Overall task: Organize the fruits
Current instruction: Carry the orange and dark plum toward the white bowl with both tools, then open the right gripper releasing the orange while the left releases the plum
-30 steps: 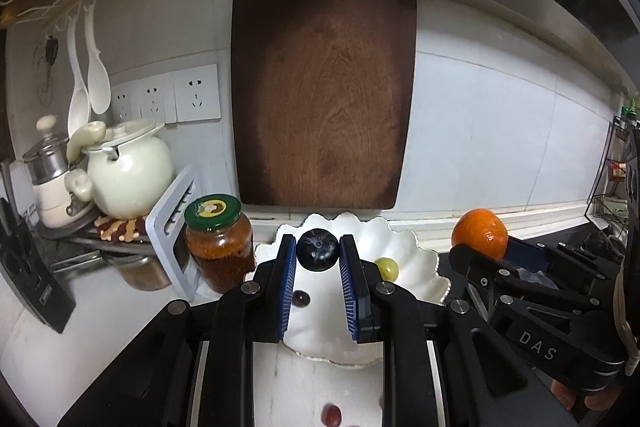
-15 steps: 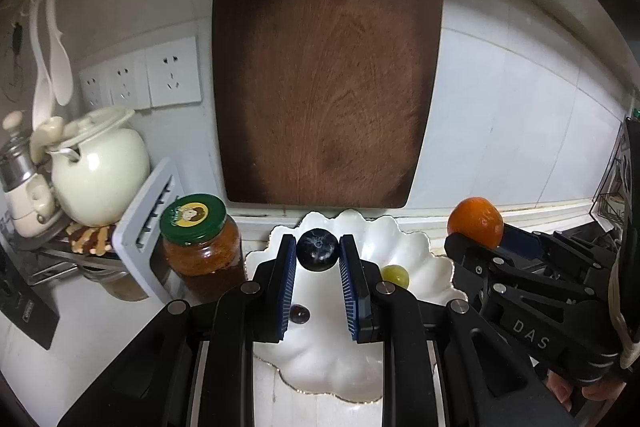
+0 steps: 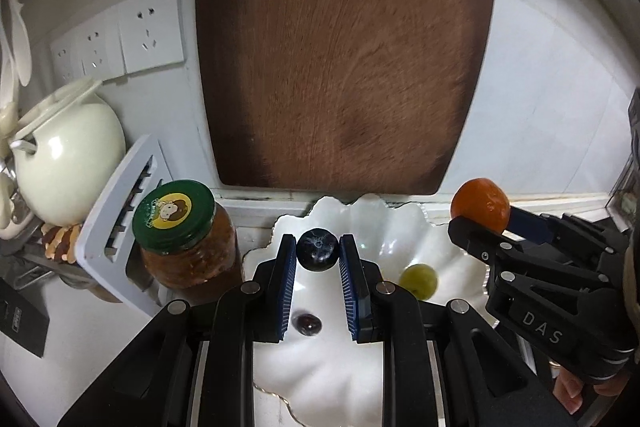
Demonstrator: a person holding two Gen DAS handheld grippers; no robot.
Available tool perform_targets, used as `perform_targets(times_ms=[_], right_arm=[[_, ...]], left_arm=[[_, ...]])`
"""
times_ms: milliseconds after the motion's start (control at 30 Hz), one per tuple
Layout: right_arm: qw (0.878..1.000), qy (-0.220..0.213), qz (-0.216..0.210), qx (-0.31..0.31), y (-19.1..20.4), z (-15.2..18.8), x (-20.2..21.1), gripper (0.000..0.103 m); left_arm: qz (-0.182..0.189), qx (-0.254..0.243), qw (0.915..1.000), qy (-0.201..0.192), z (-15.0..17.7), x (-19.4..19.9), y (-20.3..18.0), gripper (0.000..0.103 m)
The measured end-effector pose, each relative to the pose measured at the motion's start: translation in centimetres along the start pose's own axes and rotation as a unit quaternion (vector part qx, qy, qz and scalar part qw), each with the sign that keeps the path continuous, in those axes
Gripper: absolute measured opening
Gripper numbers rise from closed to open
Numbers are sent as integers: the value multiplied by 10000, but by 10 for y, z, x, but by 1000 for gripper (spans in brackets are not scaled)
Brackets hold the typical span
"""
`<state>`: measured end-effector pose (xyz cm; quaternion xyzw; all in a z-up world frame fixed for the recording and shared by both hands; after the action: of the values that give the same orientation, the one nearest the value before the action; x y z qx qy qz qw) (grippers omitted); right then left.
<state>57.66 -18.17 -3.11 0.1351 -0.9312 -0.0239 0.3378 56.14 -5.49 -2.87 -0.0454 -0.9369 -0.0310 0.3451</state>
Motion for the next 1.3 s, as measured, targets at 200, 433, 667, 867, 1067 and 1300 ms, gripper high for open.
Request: perform_targets(times_ms=[200, 433, 667, 867, 1067, 1300], right_arm=[[9995, 316, 39, 1, -5, -1, -32, 44], [9972, 736, -37, -144, -16, 3, -69, 44], [9938, 1074, -58, -271, -26, 13, -97, 44], [9915, 1254, -18, -331, -30, 22, -113, 44], [9897, 1391, -1, -331, -32, 28, -124, 45], [9884, 1490, 19, -292, -30, 29, -131, 45]], left_arm=[[-71, -105, 9994, 308, 0, -33, -2, 23], [4, -113, 9971, 749, 5, -70, -4, 23], [51, -105, 9937, 1116, 12, -101, -5, 23], [-15, -217, 9906, 1349, 19, -120, -8, 23], [-30, -155, 9881, 1531, 20, -137, -9, 23], [-106, -209, 9882, 1513, 20, -136, -12, 47]])
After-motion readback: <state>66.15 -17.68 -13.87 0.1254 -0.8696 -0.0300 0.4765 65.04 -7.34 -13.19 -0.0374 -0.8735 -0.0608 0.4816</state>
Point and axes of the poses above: each gripper's, at about its wrist camera, not at the fingertips, and x roughly against the way its jaws point, y to its left, z to its underside, the point moved 5 cm from there along -x, roughly the way its jaws point, and after that the axes turned 5 degrees about -z, right-handed, at the moved point
